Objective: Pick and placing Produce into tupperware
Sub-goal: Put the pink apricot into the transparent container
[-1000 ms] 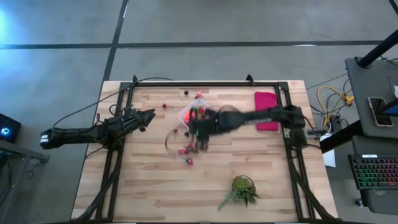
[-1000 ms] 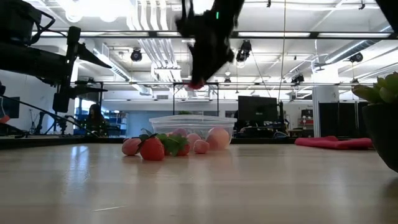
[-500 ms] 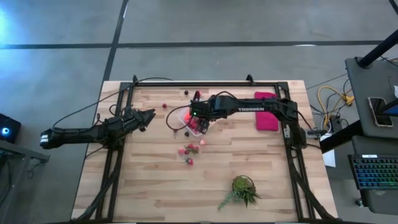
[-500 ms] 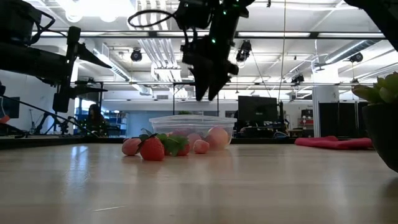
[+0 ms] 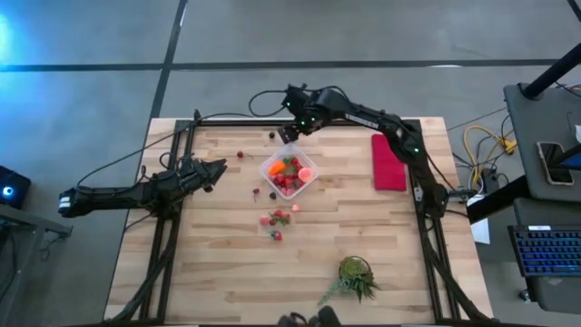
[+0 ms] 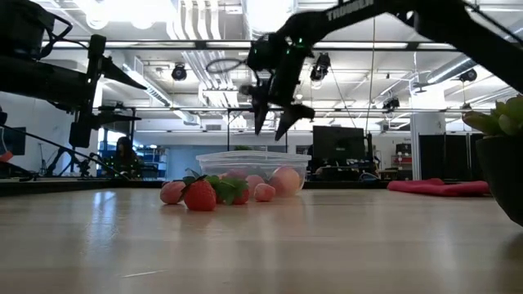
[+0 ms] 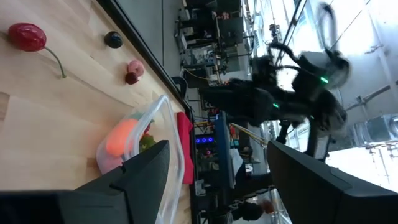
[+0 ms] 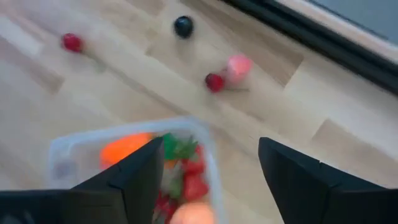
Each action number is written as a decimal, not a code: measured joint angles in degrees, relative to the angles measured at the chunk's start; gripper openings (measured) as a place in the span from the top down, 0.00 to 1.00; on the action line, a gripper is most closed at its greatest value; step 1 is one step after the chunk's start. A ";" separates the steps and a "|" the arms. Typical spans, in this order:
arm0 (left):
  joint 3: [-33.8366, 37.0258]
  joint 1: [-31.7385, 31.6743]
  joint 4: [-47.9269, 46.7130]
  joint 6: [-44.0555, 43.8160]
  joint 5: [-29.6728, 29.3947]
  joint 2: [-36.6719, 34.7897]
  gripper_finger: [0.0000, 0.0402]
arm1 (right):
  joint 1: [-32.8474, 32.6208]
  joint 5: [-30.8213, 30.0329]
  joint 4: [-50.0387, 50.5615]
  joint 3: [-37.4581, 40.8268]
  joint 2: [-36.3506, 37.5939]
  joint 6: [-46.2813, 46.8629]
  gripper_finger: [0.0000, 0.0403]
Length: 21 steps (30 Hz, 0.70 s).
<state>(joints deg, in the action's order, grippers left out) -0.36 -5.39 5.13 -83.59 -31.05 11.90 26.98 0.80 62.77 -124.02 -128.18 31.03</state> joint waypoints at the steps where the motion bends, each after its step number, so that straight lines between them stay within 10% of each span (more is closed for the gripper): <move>1: 0.00 -0.02 0.01 -0.01 0.00 -0.01 0.36 | 0.19 0.52 0.15 -0.88 -0.99 -2.05 0.38; 7: 0.00 0.00 -0.01 0.00 0.00 0.02 0.36 | -3.93 8.68 1.92 -4.65 -3.49 -12.56 0.40; 21: 0.00 0.00 -0.05 -0.01 -0.01 -0.01 0.36 | -25.52 -0.88 15.41 -3.25 -2.35 -18.08 0.43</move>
<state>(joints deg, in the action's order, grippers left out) -0.36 -5.39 5.08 -83.60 -31.06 11.89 1.45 -0.08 78.18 -127.27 -130.52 12.95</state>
